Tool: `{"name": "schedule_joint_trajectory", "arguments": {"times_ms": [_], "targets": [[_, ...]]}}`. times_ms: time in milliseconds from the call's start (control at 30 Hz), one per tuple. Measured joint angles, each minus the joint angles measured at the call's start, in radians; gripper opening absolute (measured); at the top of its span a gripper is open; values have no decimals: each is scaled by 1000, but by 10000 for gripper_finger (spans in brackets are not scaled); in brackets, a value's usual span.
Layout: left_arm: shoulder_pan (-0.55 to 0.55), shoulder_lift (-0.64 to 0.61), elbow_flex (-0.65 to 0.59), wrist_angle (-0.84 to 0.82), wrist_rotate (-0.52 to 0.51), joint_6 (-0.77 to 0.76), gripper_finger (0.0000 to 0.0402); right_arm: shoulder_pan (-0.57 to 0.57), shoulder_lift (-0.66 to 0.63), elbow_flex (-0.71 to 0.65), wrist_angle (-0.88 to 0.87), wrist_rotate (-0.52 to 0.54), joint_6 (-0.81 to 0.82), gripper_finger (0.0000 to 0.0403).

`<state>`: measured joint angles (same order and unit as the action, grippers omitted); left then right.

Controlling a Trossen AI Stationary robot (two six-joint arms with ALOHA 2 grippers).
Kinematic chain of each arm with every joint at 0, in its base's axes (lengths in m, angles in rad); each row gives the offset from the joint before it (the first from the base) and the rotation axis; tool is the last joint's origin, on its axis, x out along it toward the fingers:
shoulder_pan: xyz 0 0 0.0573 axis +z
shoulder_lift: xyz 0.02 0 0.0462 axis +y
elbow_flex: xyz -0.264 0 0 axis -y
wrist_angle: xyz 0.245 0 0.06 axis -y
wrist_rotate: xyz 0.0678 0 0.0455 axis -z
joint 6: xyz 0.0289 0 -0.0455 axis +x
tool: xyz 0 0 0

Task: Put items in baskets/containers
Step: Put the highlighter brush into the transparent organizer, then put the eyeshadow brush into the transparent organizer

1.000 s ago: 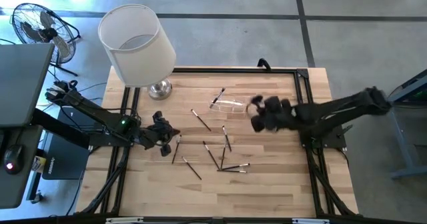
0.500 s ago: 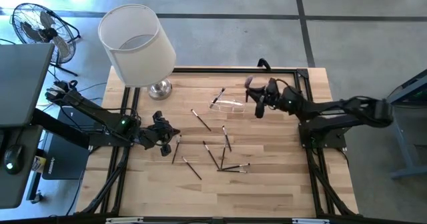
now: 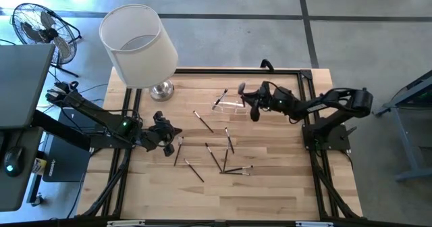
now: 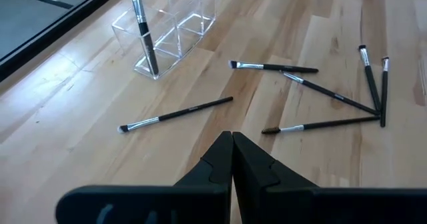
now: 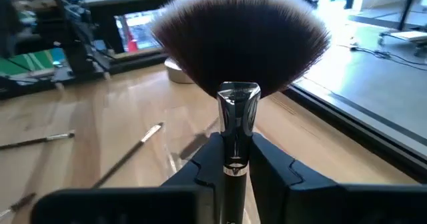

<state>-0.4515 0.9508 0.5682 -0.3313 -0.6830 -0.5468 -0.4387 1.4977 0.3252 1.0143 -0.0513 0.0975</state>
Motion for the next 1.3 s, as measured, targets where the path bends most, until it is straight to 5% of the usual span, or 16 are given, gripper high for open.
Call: {"name": "schedule_joint_trajectory", "arguments": {"times_ms": [367,1000,1300], "targets": [[0,0,0,0,0,0,1,0,1,1,-4,14,10,152],[0,0,0,0,252,-3,1,1,-123,1,-5,14,10,138],[0,0,0,0,269,-2,1,9,-274,1,-9,16,60,137]]}}
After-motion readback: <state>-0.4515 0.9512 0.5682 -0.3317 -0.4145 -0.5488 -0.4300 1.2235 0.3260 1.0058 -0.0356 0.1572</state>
